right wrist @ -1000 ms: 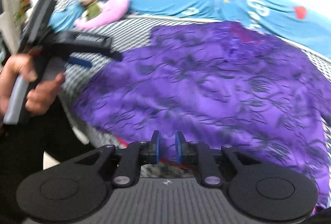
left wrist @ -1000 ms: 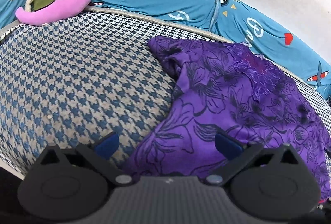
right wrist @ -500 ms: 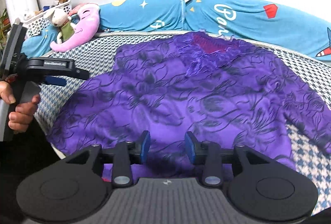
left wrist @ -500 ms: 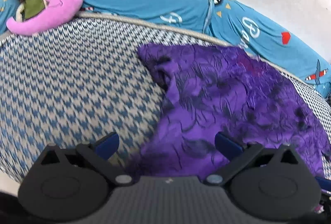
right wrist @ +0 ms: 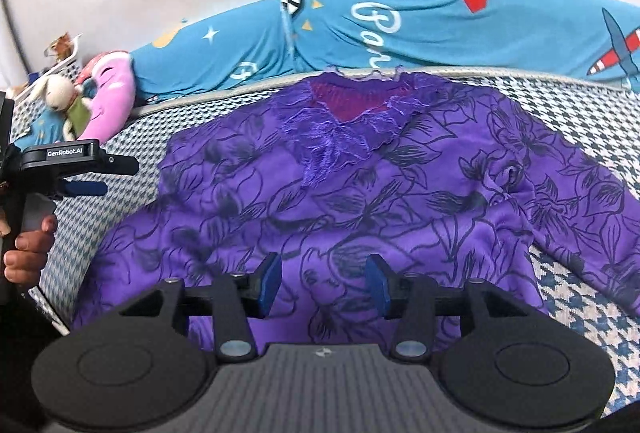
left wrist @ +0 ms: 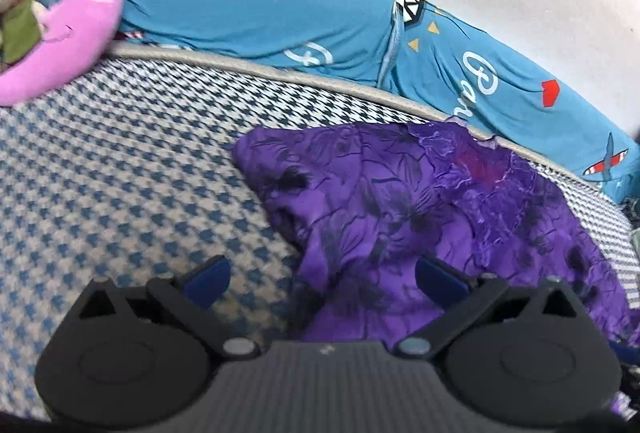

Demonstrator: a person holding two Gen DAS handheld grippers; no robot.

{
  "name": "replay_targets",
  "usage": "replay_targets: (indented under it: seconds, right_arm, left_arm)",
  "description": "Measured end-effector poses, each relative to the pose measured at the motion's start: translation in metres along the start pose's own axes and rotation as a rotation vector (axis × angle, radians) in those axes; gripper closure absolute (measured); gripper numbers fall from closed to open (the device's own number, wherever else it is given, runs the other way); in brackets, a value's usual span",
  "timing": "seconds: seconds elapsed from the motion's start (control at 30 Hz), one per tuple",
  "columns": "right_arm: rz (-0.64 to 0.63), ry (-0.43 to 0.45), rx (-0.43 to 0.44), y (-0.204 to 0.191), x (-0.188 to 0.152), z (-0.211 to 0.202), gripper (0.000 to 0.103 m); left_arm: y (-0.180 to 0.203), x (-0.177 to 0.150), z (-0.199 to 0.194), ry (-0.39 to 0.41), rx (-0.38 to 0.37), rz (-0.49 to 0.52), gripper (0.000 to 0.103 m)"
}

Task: Fold clothes
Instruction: 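Lower the open right tool toward the garment's collar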

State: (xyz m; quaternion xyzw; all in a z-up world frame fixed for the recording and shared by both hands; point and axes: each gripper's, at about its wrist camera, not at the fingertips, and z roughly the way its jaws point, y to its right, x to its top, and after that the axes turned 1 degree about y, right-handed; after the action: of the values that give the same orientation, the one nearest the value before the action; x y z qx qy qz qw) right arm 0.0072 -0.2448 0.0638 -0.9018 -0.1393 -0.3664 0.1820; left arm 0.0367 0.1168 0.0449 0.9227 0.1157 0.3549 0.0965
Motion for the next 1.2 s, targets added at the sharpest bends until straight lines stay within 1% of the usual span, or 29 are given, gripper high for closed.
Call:
replay_targets:
  seconds: [0.1,0.27,0.43,0.57,0.63,0.93,1.2]
  right_arm:
    - [0.023,-0.009,-0.001,0.004,0.007,0.010,0.056]
    - [0.035,-0.013,0.004,0.008,0.017,0.023,0.055]
    - [0.070,-0.001,-0.011,0.020,0.028,0.034,0.055]
    - [0.105,0.025,-0.015,0.033,0.038,0.039,0.055]
    - [0.113,0.037,-0.024,0.038,0.042,0.042,0.055]
    - [0.176,0.081,-0.052,0.071,0.053,0.045,0.055]
    - [0.249,0.102,-0.115,0.107,0.057,0.047,0.054]
  left_arm:
    - [0.000,0.010,0.017,-0.034,-0.028,-0.012,0.000]
    - [-0.010,0.025,0.042,-0.070,-0.031,-0.065,0.000]
    - [-0.014,0.035,0.064,-0.108,-0.059,-0.098,0.000]
    - [-0.010,0.039,0.077,-0.141,-0.073,-0.089,0.000]
    - [-0.007,0.040,0.081,-0.144,-0.072,-0.078,0.000]
    - [0.005,0.048,0.103,-0.160,-0.050,-0.038,0.000]
    - [0.019,0.048,0.115,-0.167,-0.011,0.029,0.000]
